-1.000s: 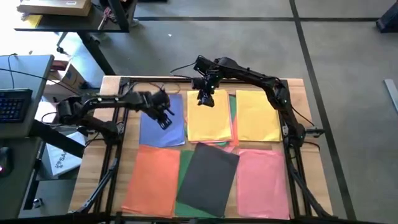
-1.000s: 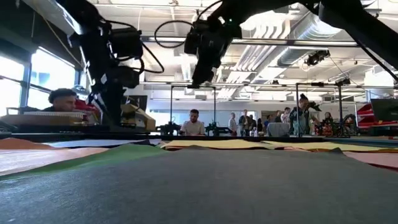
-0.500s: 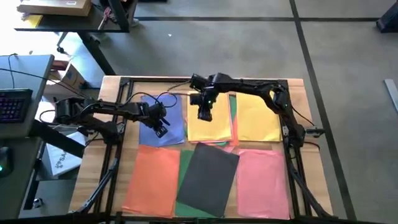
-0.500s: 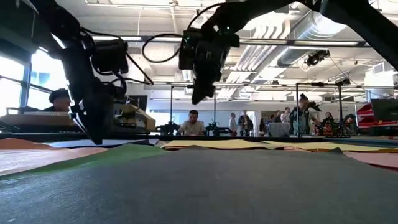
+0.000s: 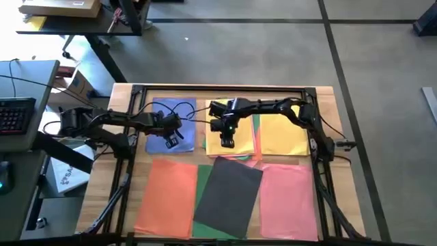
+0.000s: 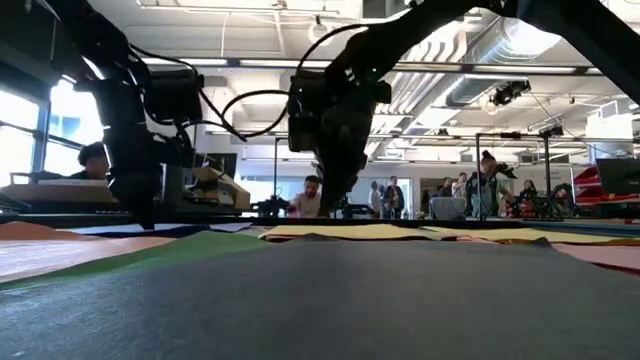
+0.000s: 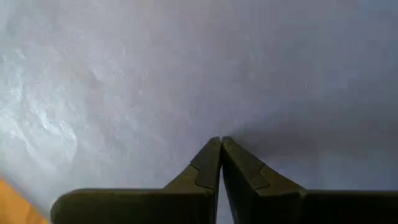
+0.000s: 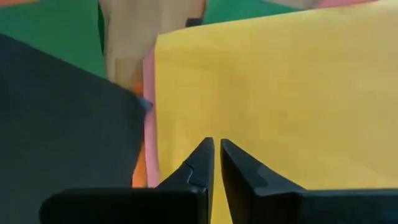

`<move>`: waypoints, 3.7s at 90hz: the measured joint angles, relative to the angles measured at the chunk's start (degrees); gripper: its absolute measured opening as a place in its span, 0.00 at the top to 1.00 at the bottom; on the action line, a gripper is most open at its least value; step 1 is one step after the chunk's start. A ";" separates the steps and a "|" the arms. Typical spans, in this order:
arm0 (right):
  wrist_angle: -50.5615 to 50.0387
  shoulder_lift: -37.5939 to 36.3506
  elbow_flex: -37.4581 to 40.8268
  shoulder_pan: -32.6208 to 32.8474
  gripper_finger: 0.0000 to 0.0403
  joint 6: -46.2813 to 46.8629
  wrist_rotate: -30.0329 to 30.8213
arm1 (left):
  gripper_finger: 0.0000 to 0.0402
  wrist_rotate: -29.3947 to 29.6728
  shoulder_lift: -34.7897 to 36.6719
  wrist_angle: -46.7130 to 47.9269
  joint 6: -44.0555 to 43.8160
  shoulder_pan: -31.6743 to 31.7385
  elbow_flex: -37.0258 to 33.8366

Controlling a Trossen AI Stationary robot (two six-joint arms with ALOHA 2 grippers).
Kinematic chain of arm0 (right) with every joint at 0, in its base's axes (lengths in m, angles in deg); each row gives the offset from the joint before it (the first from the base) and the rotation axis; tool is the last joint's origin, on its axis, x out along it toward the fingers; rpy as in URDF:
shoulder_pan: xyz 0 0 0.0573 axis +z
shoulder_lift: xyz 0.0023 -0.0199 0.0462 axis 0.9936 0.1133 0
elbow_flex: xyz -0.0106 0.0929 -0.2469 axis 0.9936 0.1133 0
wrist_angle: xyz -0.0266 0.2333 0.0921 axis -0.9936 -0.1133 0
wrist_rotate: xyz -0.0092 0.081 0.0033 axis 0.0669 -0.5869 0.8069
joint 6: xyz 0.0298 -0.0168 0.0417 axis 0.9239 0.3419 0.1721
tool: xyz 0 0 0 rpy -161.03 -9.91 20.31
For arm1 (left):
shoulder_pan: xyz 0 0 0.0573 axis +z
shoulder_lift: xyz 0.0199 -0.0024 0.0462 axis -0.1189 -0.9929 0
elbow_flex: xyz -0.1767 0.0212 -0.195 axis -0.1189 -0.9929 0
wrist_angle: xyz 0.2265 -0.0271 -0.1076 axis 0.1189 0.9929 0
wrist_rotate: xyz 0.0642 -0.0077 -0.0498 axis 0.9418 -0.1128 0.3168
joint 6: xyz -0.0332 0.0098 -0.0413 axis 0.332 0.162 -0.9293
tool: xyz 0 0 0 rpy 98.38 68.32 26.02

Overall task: Organize paper
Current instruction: Stack the right blue paper on the left blue paper, then stack the left yellow paper on the right yellow paper

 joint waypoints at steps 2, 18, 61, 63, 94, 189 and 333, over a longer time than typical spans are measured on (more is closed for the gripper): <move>0.11 -0.03 -0.01 0.03 0.98 -0.15 -0.02 | 1.00 0.25 0.00 0.23 0.21 0.12 -0.01; 0.30 -2.76 0.00 0.17 1.00 -3.97 0.40 | 1.00 2.48 0.68 0.65 -2.11 0.37 0.04; 6.44 -23.18 13.68 0.77 1.00 -11.54 4.10 | 1.00 4.31 7.65 8.10 -11.57 -4.97 9.88; 7.89 -24.57 15.97 0.81 1.00 -9.93 4.33 | 1.00 4.29 7.84 7.08 -11.88 -5.45 9.88; 43.57 -39.23 45.02 5.09 1.00 16.59 8.11 | 1.00 -3.32 1.69 -29.22 -8.60 -9.85 7.70; 20.74 -36.22 47.56 0.28 0.56 53.33 18.49 | 1.00 -19.76 -20.22 -45.91 -9.72 -10.09 8.07; 33.91 -34.79 52.65 -1.10 0.64 66.81 5.97 | 1.00 -26.05 -28.52 -45.13 -0.63 -5.24 13.22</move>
